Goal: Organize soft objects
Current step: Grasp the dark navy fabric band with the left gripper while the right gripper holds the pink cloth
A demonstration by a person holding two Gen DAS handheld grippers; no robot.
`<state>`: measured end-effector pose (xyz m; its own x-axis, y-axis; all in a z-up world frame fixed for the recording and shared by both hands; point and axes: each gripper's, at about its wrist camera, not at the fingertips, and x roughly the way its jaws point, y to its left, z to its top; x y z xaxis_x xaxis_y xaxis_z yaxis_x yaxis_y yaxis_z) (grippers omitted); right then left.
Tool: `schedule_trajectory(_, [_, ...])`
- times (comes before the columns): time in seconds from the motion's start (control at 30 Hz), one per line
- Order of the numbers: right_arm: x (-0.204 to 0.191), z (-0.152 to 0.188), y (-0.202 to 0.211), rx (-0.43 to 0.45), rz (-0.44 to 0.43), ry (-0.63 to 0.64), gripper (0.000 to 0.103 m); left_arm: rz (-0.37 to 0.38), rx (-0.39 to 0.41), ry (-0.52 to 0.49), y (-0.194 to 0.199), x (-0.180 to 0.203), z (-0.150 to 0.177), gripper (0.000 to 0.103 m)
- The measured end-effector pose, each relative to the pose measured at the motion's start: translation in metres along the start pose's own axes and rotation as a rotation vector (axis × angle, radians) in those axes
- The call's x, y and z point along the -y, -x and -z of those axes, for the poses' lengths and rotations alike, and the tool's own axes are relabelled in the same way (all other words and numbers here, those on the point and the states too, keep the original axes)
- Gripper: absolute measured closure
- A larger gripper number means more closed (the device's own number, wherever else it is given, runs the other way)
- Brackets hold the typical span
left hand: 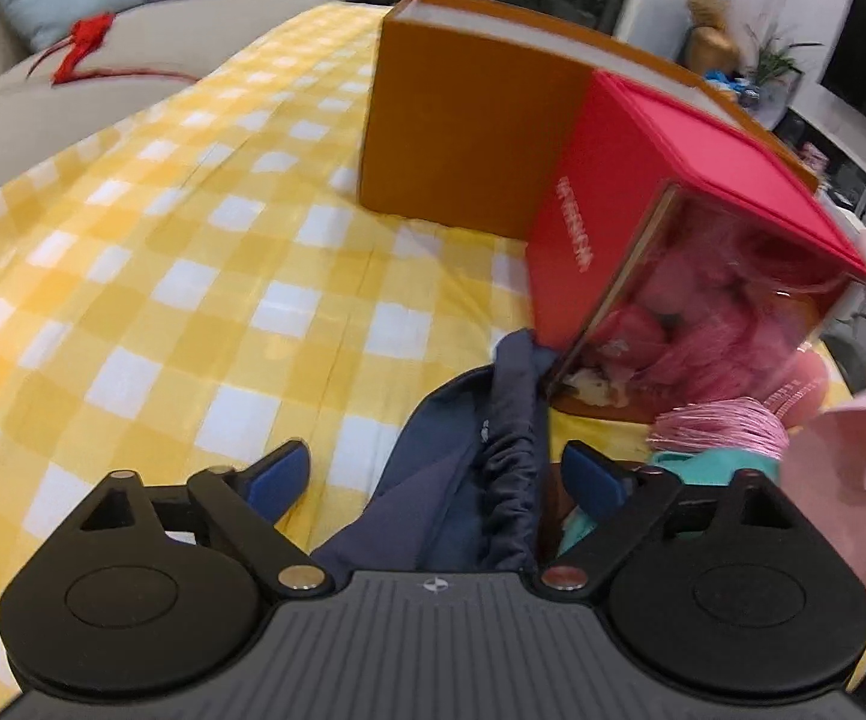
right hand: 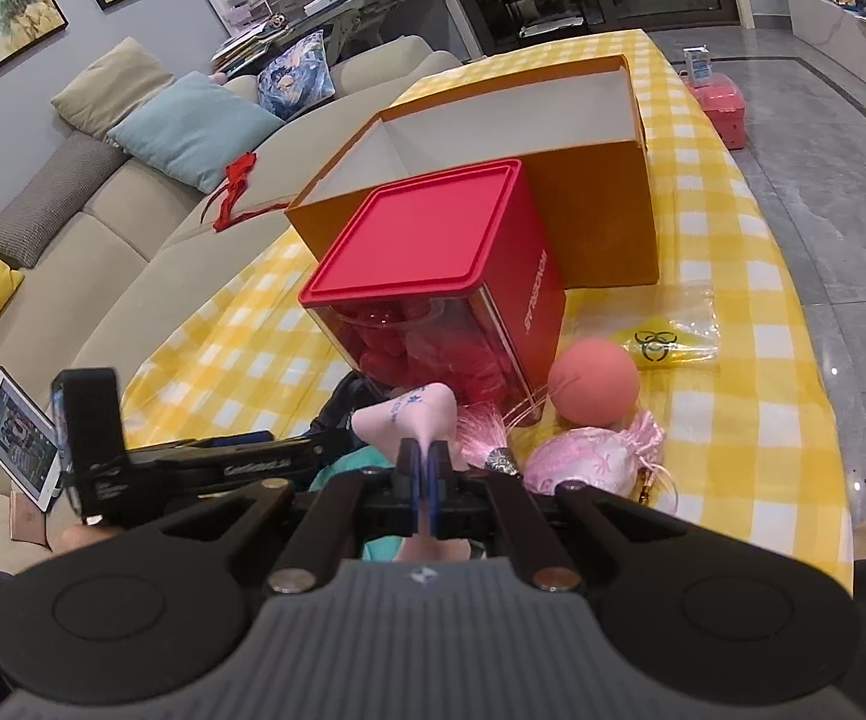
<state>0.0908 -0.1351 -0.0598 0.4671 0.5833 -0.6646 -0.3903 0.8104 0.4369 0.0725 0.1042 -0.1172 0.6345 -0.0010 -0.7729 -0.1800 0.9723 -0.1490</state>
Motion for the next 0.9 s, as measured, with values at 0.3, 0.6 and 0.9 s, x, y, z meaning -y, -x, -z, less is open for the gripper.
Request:
schedule_trajectory(0.3, [-0.001, 0.001, -0.005, -0.02, 0.023, 0.012, 0.103, -0.092, 0.009, -0.079, 0.003, 0.018, 0.004, 0.051])
schedule_trajectory(0.6, [-0.001, 0.002, -0.005, -0.027, 0.032, 0.021, 0.103, -0.108, 0.049, -0.026, 0.021, 0.015, -0.002, 0.089])
schedule_trajectory(0.9, [-0.008, 0.001, -0.002, 0.008, 0.018, 0.026, 0.103, -0.09, 0.079, 0.108, 0.056, 0.0, -0.031, 0.09])
